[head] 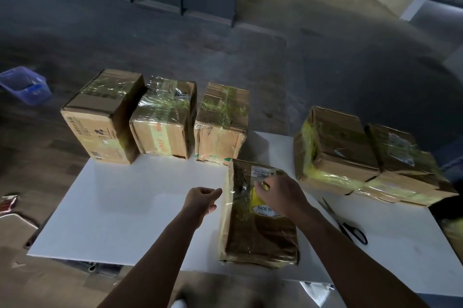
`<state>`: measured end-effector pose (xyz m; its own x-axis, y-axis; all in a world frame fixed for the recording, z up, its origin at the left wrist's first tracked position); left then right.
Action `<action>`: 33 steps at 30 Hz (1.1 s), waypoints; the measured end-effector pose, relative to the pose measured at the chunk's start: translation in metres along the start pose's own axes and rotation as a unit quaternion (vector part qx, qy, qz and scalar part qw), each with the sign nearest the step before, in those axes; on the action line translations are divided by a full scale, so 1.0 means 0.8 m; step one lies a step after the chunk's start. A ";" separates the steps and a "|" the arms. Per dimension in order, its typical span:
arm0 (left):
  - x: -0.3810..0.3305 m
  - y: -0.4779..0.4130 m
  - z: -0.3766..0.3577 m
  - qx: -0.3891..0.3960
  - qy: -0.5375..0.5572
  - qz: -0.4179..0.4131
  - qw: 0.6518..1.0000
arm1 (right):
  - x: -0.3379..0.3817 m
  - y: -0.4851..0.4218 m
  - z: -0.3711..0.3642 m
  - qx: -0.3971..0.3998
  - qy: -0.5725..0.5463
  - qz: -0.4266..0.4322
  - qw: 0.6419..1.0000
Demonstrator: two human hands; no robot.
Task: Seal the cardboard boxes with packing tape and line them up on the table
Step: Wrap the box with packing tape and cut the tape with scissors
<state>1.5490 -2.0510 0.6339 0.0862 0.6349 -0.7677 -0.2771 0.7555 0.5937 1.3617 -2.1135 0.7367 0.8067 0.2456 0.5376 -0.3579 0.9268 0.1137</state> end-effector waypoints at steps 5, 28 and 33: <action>0.010 -0.010 -0.012 0.017 0.003 0.007 1.000 | -0.001 0.000 0.000 0.003 -0.001 -0.008 1.000; 0.080 -0.031 -0.071 0.097 0.110 0.130 0.981 | -0.019 0.005 -0.006 -0.011 -0.035 -0.021 0.999; 0.027 -0.007 -0.043 -0.079 -0.052 -0.005 0.996 | -0.019 0.006 -0.006 0.001 -0.038 -0.022 0.999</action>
<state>1.5195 -2.0467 0.6056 0.1857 0.6465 -0.7400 -0.4223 0.7325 0.5340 1.3502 -2.1112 0.7253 0.7840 0.1825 0.5933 -0.3236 0.9358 0.1398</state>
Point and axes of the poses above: each hand's wrist, its own y-axis away from the middle knuckle, its own z-axis out of the back of the hand, x = y × z, the point moved 7 cm from there along -y, towards the middle knuckle, and after that the axes turned 15 degrees about -y, right-handed, at the moved point
